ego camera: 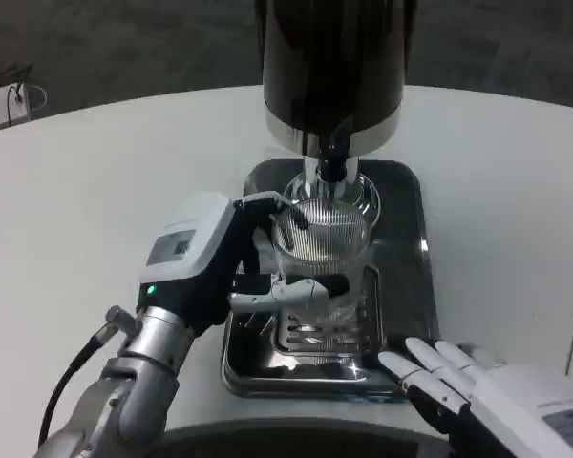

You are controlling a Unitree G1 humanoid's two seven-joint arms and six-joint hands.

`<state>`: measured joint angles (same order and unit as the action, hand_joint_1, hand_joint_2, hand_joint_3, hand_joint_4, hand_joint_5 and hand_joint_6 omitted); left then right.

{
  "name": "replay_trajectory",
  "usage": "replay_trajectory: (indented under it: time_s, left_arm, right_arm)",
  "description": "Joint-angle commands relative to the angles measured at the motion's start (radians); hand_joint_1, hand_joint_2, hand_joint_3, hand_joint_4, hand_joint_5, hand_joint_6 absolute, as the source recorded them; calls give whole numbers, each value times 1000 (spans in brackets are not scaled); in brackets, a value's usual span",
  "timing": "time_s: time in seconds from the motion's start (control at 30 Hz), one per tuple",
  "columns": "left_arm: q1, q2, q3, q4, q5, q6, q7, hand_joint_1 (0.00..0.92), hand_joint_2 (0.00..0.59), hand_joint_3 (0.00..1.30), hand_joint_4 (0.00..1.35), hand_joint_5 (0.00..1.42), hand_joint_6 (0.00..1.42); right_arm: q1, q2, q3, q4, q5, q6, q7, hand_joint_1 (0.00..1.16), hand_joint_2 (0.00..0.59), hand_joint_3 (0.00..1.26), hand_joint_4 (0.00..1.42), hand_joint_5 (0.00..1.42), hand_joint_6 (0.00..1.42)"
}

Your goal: Grasp the cup under the faucet to collect the drink, then remove the cup.

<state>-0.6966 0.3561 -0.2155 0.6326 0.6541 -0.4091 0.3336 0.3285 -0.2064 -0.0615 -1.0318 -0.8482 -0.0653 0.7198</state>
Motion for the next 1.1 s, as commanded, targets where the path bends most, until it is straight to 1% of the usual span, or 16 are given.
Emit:
replay_trajectory:
  time_s: [0.03, 0.1, 0.2, 0.33, 0.43, 0.53, 0.63, 0.83, 0.97, 1.1]
  left_arm:
    - [-4, 23, -4, 9, -30, -8, -33, 81, 2, 315, 292, 631, 997]
    - [-2, 27, -1, 8, -50, -12, -57, 43, 10, 226, 186, 505, 864]
    - [-3, 32, -1, 3, -67, -10, -80, 20, 11, 183, 119, 407, 740]
    - [3, 38, 10, -9, -102, -14, -113, 1, 8, 130, 58, 304, 574]
    - [35, 39, 38, -49, -161, -26, -141, 0, 9, 108, 42, 225, 473]
    - [88, 43, 71, -118, -217, -47, -162, 0, 18, 105, 49, 208, 421]
    - [167, 49, 114, -246, -287, -69, -196, 0, 30, 114, 72, 207, 359]
    - [257, 49, 171, -456, -389, -45, -286, 0, 35, 118, 94, 207, 306]
    - [281, 46, 195, -545, -444, -16, -346, 0, 45, 127, 106, 214, 299]
    - [268, 45, 206, -605, -503, 21, -420, 0, 46, 128, 107, 217, 294]
  right_arm:
    - [1, -9, 10, -15, 4, 17, 14, 486, 456, 85, 0, 0, 0]
    - [-2, -12, 15, -15, 2, 26, 16, 486, 456, 85, 0, 0, 0]
    - [-11, -17, 24, -15, 0, 41, 19, 486, 456, 85, 0, 0, 0]
    - [-23, -27, 35, -14, -2, 64, 22, 486, 456, 85, 0, 0, 0]
    - [-31, -35, 45, -8, -5, 79, 19, 486, 456, 85, 0, 0, 0]
    - [-37, -41, 53, -3, -9, 91, 12, 486, 456, 85, 0, 0, 0]
    - [-47, -43, 61, 8, -13, 101, 8, 486, 456, 86, 0, 0, 0]
    - [-73, -46, 83, 31, -23, 116, 3, 485, 456, 92, 0, 0, 0]
    - [-85, -47, 94, 41, -30, 123, 2, 485, 456, 94, 0, 0, 0]
    - [-92, -49, 102, 45, -35, 126, 2, 485, 456, 95, 0, 0, 0]
